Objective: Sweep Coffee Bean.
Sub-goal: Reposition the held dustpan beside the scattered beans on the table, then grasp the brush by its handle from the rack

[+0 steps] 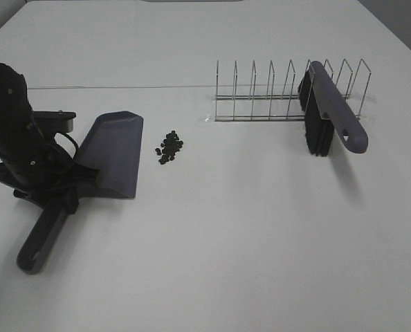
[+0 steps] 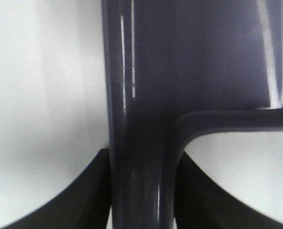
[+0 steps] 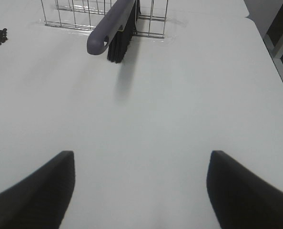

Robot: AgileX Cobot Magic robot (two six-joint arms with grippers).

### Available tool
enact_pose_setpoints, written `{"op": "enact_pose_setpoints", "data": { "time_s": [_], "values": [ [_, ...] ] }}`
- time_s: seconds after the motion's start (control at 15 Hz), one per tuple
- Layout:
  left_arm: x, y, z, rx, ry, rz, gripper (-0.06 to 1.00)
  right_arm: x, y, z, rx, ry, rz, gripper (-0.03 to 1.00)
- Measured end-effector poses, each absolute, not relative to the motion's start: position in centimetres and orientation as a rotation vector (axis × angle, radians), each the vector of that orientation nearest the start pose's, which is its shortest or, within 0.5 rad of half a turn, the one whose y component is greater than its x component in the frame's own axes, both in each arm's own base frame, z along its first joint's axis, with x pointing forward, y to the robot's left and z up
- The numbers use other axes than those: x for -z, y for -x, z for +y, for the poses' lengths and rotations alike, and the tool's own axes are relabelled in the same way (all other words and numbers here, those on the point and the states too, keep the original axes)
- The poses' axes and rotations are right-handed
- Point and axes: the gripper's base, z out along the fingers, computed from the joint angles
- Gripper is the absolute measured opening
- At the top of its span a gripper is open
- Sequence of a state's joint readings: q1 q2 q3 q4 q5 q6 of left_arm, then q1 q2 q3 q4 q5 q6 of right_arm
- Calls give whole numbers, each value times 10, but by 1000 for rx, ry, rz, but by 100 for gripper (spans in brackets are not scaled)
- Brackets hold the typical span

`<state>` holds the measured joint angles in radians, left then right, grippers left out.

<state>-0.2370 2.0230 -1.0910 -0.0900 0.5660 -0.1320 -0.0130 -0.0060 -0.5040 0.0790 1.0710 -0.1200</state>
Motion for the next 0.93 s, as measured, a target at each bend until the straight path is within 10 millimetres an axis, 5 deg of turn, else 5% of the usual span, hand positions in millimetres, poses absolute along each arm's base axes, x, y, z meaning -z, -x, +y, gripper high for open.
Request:
{"op": "enact_pose_setpoints", "data": {
  "time_s": [0.4,0.73,0.93],
  "values": [
    [-100,-345,-86,102,90,2992,36,-278,7,6,-11,114,2039,73],
    [-182,-338,-82,128,39,2783,36,-278,7,8,-40,115,2037,73],
    [-196,-335,-81,141,38,2742,36,-278,7,10,-61,116,2036,73]
  ]
}}
